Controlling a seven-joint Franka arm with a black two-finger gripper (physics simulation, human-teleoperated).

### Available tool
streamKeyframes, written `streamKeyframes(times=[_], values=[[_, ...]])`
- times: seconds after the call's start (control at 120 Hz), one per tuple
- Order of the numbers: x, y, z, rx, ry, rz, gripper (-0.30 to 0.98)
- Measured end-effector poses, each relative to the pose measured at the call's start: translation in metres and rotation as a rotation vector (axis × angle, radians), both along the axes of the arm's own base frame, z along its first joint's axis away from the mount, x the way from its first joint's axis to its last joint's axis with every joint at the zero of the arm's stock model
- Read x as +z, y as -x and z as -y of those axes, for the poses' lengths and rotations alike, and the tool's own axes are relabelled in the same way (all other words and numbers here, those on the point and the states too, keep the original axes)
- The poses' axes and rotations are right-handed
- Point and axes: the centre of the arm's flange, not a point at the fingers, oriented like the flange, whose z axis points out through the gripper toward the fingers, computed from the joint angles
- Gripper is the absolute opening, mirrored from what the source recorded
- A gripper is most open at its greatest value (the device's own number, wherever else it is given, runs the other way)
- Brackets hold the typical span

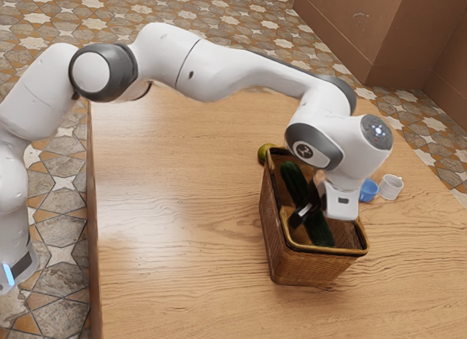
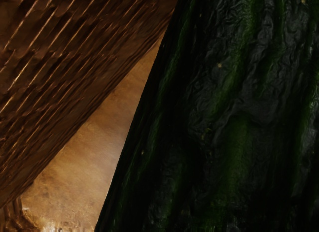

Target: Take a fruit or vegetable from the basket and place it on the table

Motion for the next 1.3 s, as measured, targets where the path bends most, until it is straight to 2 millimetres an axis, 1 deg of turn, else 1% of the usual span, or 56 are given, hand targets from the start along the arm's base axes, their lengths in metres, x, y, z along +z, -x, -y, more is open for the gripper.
streamKeyframes(times=[0.033,0.125,0.242,0.292,0.358,0.425,0.475,0.517,0.617,0.708,0.792,0.858,0.95,1.017,1.158,1.225,1.3], values=[[0.008,0.002,0.0,0.002,-0.006,0.008,0.16],[0.035,0.01,-0.003,0.016,-0.025,0.04,0.11],[0.093,0.032,-0.006,0.042,-0.045,0.12,0.12],[0.11,0.039,-0.012,0.064,-0.045,0.138,0.13],[0.13,0.048,-0.023,0.098,-0.048,0.156,0.13],[0.152,0.058,-0.039,0.143,-0.056,0.179,0.13],[0.164,0.067,-0.058,0.193,-0.062,0.184,0.12],[0.168,0.071,-0.079,0.244,-0.059,0.174,0.12],[0.162,0.07,-0.136,0.372,-0.031,0.124,0.11],[0.152,0.066,-0.175,0.45,-0.002,0.084,0.11],[0.145,0.063,-0.215,0.527,0.026,0.056,0.11],[0.129,0.057,-0.246,0.58,0.066,0.011,0.12],[0.101,0.056,-0.284,0.651,0.121,-0.06,0.12],[0.078,0.055,-0.303,0.692,0.161,-0.118,0.12],[0.038,0.053,-0.326,0.743,0.215,-0.204,0.12],[0.025,0.055,-0.334,0.763,0.225,-0.233,0.12],[0.018,0.055,-0.337,0.774,0.233,-0.245,0.12]])
